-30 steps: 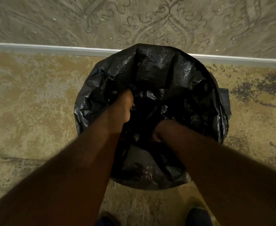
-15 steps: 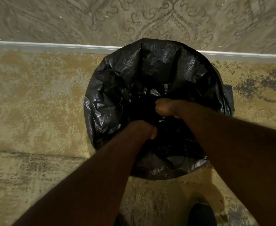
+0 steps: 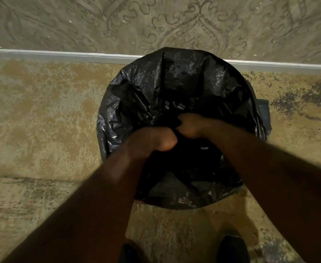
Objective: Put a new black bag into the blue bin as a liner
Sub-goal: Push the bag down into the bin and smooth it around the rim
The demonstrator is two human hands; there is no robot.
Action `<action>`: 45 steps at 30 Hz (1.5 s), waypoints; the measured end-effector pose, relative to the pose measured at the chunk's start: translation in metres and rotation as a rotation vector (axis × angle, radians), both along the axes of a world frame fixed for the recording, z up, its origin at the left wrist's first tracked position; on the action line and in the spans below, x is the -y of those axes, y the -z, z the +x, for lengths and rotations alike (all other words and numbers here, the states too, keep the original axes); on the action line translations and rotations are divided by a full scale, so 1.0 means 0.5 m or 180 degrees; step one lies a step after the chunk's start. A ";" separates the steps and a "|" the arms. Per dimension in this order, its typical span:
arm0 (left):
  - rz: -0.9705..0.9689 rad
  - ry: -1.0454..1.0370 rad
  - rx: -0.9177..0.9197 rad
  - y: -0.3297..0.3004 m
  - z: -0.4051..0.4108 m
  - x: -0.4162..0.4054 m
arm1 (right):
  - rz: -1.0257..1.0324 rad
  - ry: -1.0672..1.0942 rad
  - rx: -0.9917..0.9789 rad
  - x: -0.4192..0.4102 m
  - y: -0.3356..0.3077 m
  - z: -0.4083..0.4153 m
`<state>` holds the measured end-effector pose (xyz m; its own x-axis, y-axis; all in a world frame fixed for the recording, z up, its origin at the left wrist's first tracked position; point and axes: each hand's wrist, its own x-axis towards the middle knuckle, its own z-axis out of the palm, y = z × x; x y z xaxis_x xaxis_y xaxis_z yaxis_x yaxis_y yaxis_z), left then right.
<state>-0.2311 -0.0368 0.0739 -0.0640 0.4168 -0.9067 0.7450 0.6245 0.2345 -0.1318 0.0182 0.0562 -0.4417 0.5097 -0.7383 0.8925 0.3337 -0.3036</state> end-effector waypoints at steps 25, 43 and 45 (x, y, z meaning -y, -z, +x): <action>0.3607 -0.2896 -0.1383 -0.134 -0.012 0.217 | 0.0992 0.4417 -0.1312 0.221 -0.155 0.206; 0.3261 -0.5376 -0.0178 -0.073 -0.020 0.233 | 0.0665 0.5655 -0.2738 0.282 -0.138 0.121; 0.2967 -0.5523 0.0283 -0.061 -0.019 0.248 | 0.0532 0.5744 -0.2918 0.282 -0.136 0.123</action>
<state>-0.2408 -0.1607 0.1043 -0.8318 0.2332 -0.5037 -0.4579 0.2248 0.8601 -0.0701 -0.1228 0.1241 0.4043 0.7337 -0.5462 -0.1948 -0.5144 -0.8352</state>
